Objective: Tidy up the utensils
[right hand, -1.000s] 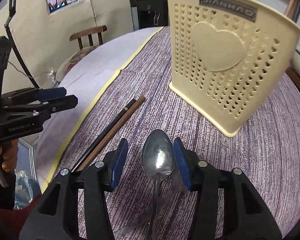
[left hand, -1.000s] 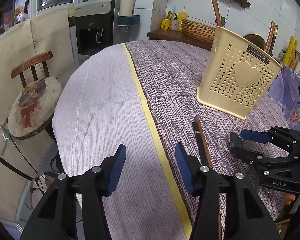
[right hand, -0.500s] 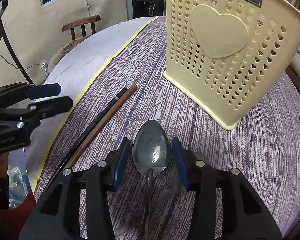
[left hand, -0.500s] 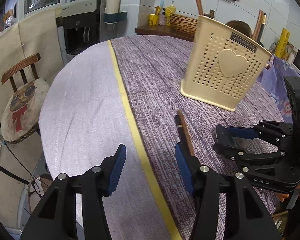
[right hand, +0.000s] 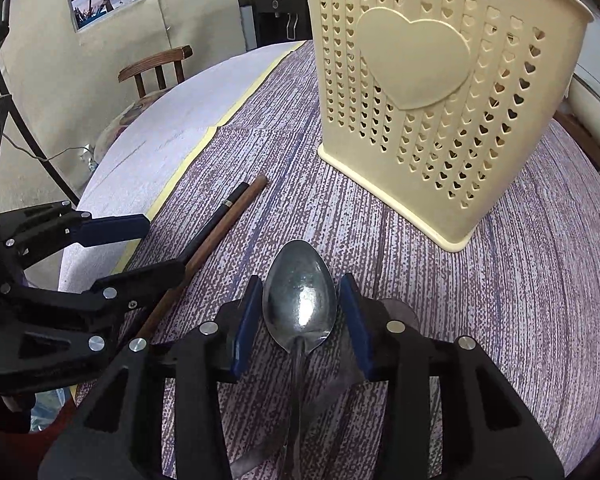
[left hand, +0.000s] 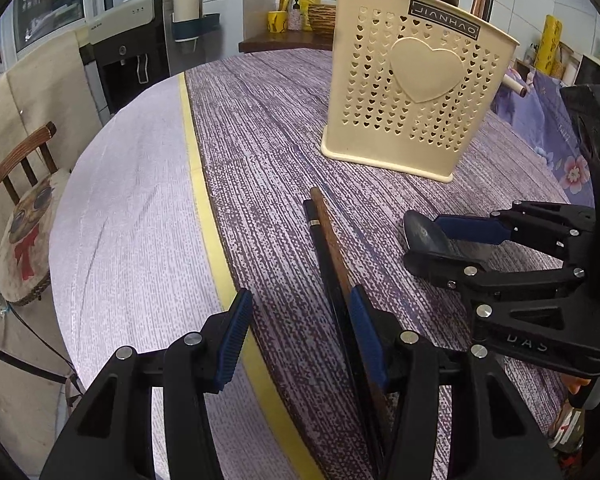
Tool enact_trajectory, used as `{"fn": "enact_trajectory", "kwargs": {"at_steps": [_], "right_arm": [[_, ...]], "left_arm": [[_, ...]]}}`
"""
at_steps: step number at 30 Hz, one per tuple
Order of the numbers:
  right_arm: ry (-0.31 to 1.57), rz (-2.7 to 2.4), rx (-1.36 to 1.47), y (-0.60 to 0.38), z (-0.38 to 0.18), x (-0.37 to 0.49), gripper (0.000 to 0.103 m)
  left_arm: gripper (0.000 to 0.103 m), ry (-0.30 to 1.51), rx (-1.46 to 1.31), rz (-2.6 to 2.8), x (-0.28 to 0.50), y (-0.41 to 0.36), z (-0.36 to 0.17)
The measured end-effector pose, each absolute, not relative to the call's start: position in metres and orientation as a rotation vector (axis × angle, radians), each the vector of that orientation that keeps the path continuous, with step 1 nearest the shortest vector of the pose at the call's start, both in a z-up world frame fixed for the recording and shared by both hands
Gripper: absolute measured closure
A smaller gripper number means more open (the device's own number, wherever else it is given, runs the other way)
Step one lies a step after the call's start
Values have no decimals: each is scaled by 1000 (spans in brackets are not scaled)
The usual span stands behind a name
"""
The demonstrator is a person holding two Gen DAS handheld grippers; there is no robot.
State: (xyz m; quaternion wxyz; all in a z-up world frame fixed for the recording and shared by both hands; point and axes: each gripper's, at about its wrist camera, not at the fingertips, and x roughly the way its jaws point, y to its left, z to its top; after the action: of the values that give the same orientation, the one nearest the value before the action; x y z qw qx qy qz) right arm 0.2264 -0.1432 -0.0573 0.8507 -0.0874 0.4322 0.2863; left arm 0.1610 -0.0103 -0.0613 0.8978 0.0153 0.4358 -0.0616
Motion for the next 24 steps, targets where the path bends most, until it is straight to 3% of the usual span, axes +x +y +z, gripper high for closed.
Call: {"fn": "enact_trajectory", "kwargs": {"at_steps": [15,24], "right_arm": [[921,549,-211,-140,-55,220,62],[926,539,-210,-136,-55,223,65]], "left_arm": [[53,925,82,-86,178,-17,-64],[75,935,106,-74,197,-25,-63]]}}
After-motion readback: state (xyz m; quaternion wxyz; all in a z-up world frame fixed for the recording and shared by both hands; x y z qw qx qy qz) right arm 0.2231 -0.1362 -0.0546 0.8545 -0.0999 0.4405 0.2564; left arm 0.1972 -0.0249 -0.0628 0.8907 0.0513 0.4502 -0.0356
